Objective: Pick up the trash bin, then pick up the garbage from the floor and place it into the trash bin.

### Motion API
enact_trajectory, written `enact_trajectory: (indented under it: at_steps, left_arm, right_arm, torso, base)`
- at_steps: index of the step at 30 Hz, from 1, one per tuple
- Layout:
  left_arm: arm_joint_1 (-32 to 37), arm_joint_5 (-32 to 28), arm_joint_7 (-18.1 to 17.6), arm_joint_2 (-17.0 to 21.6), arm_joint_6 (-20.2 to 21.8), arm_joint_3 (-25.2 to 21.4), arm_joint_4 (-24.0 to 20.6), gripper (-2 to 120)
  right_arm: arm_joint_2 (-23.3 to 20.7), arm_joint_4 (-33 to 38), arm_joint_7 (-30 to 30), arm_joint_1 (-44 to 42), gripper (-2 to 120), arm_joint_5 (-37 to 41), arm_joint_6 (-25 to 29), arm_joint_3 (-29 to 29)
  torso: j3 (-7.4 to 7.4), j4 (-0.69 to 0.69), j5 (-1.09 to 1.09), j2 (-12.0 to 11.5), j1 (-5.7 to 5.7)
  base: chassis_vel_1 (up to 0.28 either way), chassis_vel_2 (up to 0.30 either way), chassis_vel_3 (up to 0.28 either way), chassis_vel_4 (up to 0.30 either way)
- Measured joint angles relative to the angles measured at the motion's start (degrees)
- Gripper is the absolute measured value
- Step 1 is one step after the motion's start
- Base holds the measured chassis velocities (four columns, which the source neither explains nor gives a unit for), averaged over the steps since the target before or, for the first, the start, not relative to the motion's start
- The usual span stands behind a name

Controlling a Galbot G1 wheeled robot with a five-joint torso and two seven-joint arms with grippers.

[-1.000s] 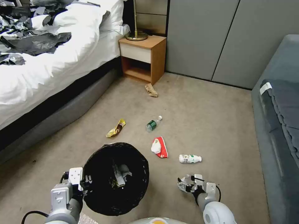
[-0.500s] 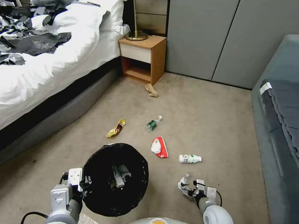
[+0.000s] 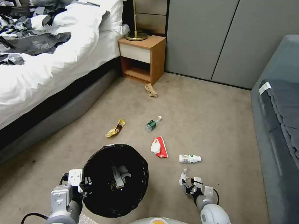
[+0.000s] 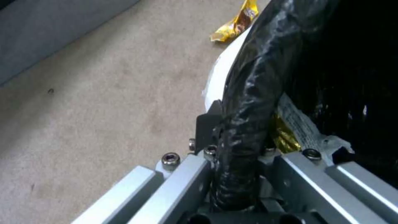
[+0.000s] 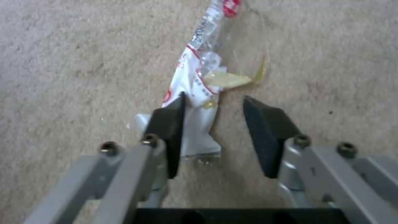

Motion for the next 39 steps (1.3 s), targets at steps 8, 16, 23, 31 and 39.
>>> enact_trajectory:
  at_steps: [8,16,23,31,39]
  left_arm:
    - [0.2,0.0,0.1,-0.1,-0.1,0.0,0.0,0]
    - [0.2,0.2,0.0,0.0,-0.1,0.1,0.0,0]
    - [0.3,0.3,0.0,0.0,-0.2,0.2,-0.1,0]
    - [0.2,0.0,0.0,0.2,-0.2,-0.2,-0.1,0]
    - [-0.6,-0.2,0.0,0.2,-0.2,0.2,0.2,0]
  right_arm:
    - [0.4,-1.0,-0.2,0.3,3,-1.1,1.0,-0.2]
    - [0.4,-1.3,-0.4,0.0,0,-1.7,2.1,0.1]
    - [0.2,-1.3,-0.2,-0.1,0,-2.5,3.2,0.6]
    - [-0.9,7.0,1.2,-3.6,0,-9.2,9.3,1.9]
    - [-2.0,28.7,-8.5,-12.0,0,-14.2,21.5,3.7]
  torso:
    - [0.0,0.04,0.07,0.0,0.0]
    - [0.0,0.05,0.07,0.0,0.0]
    - [0.0,0.03,0.05,0.0,0.0]
    - [0.01,0.01,0.03,0.0,0.0]
    - [0.0,0.01,0.02,0.0,0.0]
  base:
    - [0.0,0.0,0.0,0.0]
    - [0.0,0.0,0.0,0.0]
    - [0.0,0.0,0.0,0.0]
    - [0.0,0.0,0.0,0.0]
    - [0.0,0.0,0.0,0.0]
